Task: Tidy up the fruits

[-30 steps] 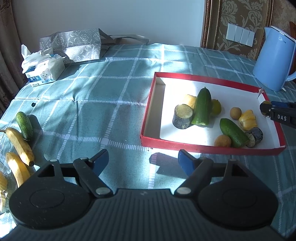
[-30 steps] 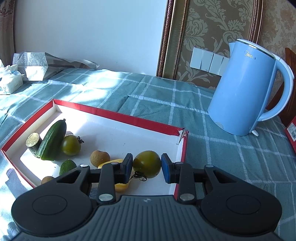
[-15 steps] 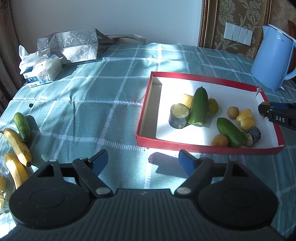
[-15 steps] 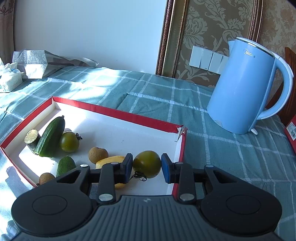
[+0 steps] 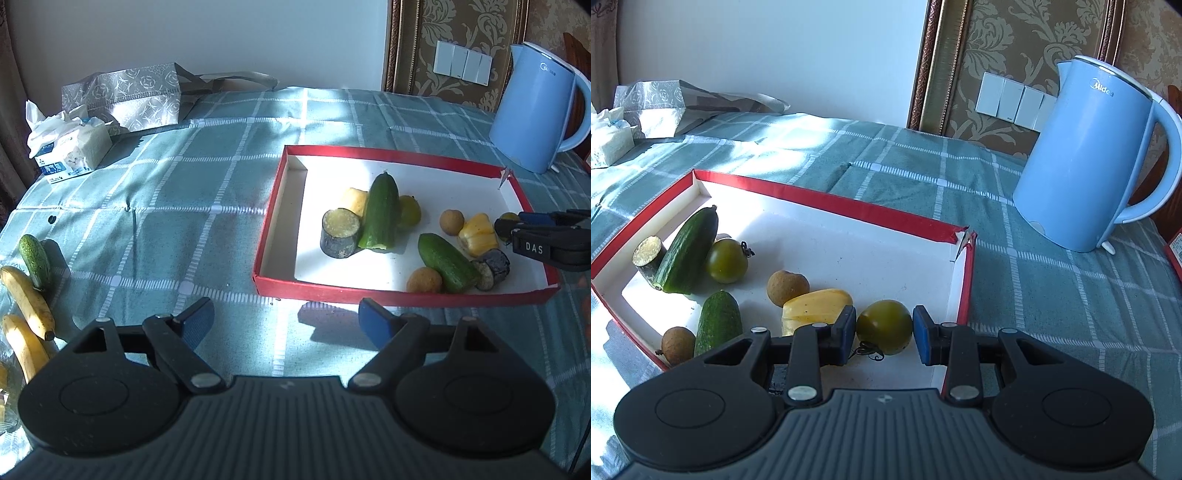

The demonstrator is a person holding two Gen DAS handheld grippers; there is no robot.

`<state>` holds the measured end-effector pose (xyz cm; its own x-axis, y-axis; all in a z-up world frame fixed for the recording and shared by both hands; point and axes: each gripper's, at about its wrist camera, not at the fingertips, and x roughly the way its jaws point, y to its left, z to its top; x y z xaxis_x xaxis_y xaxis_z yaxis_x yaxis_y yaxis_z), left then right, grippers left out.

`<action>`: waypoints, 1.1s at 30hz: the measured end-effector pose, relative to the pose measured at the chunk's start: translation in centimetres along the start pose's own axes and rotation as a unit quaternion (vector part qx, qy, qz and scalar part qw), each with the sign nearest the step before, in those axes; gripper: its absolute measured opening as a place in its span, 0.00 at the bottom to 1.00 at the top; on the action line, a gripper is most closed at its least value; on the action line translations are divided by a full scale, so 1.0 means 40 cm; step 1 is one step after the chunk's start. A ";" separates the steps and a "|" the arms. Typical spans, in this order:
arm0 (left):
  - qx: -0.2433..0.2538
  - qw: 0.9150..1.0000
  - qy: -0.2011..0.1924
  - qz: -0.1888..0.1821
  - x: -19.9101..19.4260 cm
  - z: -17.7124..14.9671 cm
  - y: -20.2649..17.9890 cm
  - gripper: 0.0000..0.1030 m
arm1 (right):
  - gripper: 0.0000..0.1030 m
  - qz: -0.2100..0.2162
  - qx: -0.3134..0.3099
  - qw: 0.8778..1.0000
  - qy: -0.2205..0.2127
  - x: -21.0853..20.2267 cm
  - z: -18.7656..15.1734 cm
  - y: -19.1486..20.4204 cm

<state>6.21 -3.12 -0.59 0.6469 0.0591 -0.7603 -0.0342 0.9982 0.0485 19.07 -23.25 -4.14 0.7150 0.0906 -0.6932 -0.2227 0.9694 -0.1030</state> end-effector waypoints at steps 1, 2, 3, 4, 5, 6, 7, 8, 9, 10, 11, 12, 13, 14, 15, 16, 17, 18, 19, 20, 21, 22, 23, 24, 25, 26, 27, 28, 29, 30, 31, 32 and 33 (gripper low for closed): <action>-0.001 1.000 0.001 0.000 0.000 0.000 0.001 0.81 | 0.32 0.001 0.000 1.000 0.000 -0.002 -0.001 -0.001; -0.003 1.000 0.000 0.000 0.000 0.000 0.002 0.81 | 0.32 0.002 -0.001 1.000 0.002 -0.002 -0.002 -0.001; -0.004 1.000 0.000 0.000 0.000 0.001 0.003 0.81 | 0.32 0.005 -0.002 1.000 0.004 -0.002 -0.002 -0.003; -0.005 1.000 0.000 -0.001 0.000 0.002 0.003 0.81 | 0.34 0.008 0.000 1.000 0.003 -0.006 -0.003 -0.006; -0.006 1.000 0.000 -0.002 -0.001 0.002 0.004 0.81 | 0.39 0.007 0.000 1.000 -0.001 -0.010 -0.004 -0.007; -0.005 1.000 -0.002 -0.002 -0.003 0.002 0.004 0.82 | 0.56 0.003 -0.003 1.000 -0.006 -0.016 -0.004 -0.006; -0.005 1.000 -0.002 0.000 -0.003 0.002 0.004 0.82 | 0.74 -0.002 -0.008 1.000 -0.009 -0.019 -0.003 -0.005; -0.011 1.000 0.004 -0.006 -0.003 0.003 0.005 0.82 | 0.76 -0.006 -0.013 1.000 -0.014 -0.023 -0.001 -0.002; -0.013 1.000 0.006 -0.007 -0.006 0.004 0.007 0.82 | 0.76 -0.011 -0.017 0.999 -0.027 -0.033 0.000 0.000; -0.008 1.000 0.000 -0.002 -0.003 0.004 0.005 0.82 | 0.76 -0.016 -0.020 0.999 -0.038 -0.044 0.003 0.002; -0.009 1.000 0.000 -0.001 -0.004 0.004 0.005 0.83 | 0.76 -0.016 -0.021 0.999 -0.043 -0.052 0.007 0.003; -0.006 1.000 0.000 0.000 -0.004 0.005 0.005 0.84 | 0.76 -0.014 -0.023 0.999 -0.045 -0.061 0.010 0.004; -0.004 1.000 -0.003 0.000 -0.006 0.005 0.005 0.84 | 0.76 -0.014 -0.023 0.999 -0.045 -0.067 0.011 0.005; -0.005 1.000 -0.005 0.001 -0.009 0.004 0.006 0.85 | 0.76 -0.017 -0.020 0.999 -0.045 -0.076 0.010 0.004; -0.007 1.000 -0.006 0.001 -0.010 0.004 0.008 0.85 | 0.76 -0.018 -0.015 0.999 -0.046 -0.085 0.008 0.003; -0.009 1.000 -0.005 -0.002 -0.010 0.005 0.009 0.85 | 0.76 -0.014 -0.008 0.999 -0.048 -0.097 0.004 0.000; -0.010 1.000 -0.006 -0.004 -0.011 0.006 0.011 0.85 | 0.76 -0.008 -0.002 0.999 -0.048 -0.112 -0.002 -0.002; -0.011 1.000 -0.008 -0.003 -0.013 0.006 0.013 0.85 | 0.76 -0.004 0.005 0.999 -0.049 -0.131 -0.013 -0.002; -0.012 1.000 -0.010 -0.004 -0.015 0.007 0.014 0.85 | 0.76 -0.002 0.011 0.999 -0.051 -0.149 -0.024 -0.001; -0.014 1.000 -0.010 -0.007 -0.017 0.008 0.016 0.85 | 0.76 0.002 0.016 0.998 -0.052 -0.164 -0.033 0.000; -0.015 1.000 -0.010 -0.010 -0.018 0.009 0.019 0.85 | 0.76 0.010 0.021 0.998 -0.051 -0.183 -0.045 0.003; -0.015 1.000 -0.011 -0.011 -0.019 0.011 0.020 0.85 | 0.76 0.018 0.024 0.998 -0.053 -0.205 -0.061 0.008; -0.014 1.000 -0.014 -0.011 -0.021 0.012 0.022 0.86 | 0.76 0.020 0.023 0.998 -0.056 -0.222 -0.073 0.013; -0.015 1.000 -0.015 -0.013 -0.023 0.012 0.024 0.86 | 0.77 0.020 0.022 0.998 -0.058 -0.236 -0.084 0.019; -0.018 1.000 -0.013 -0.016 -0.023 0.013 0.027 0.87 | 0.78 0.023 0.018 0.998 -0.055 -0.253 -0.100 0.028; -0.020 1.000 -0.013 -0.019 -0.024 0.014 0.030 0.87 | 0.78 0.025 0.013 0.998 -0.053 -0.262 -0.111 0.036; -0.020 0.999 -0.015 -0.019 -0.026 0.015 0.032 0.87 | 0.78 0.024 0.008 0.998 -0.052 -0.270 -0.121 0.044; -0.019 1.000 -0.016 -0.018 -0.028 0.016 0.032 0.88 | 0.78 0.021 0.001 0.998 -0.052 -0.281 -0.134 0.055; -0.017 1.000 -0.017 -0.019 -0.030 0.017 0.033 0.88 | 0.78 0.020 -0.004 0.998 -0.052 -0.287 -0.142 0.063; -0.015 1.000 -0.018 -0.021 -0.031 0.018 0.034 0.88 | 0.78 0.019 -0.007 0.998 -0.051 -0.292 -0.148 0.069; -0.014 0.999 -0.019 -0.022 -0.033 0.019 0.035 0.88 | 0.78 0.018 -0.008 0.999 -0.050 -0.300 -0.158 0.077; -0.014 0.999 -0.020 -0.023 -0.035 0.020 0.036 0.88 | 0.78 0.019 -0.008 0.999 -0.049 -0.303 -0.162 0.082; -0.012 0.999 -0.020 -0.026 -0.037 0.021 0.037 0.88 | 0.78 0.021 -0.009 0.999 -0.046 -0.305 -0.166 0.087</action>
<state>5.85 -1.73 1.16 0.6779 0.0077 -0.7351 -0.0184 0.9998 -0.0064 5.19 -22.48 -0.79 0.7626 0.1520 -0.6288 -0.2648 0.9602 -0.0889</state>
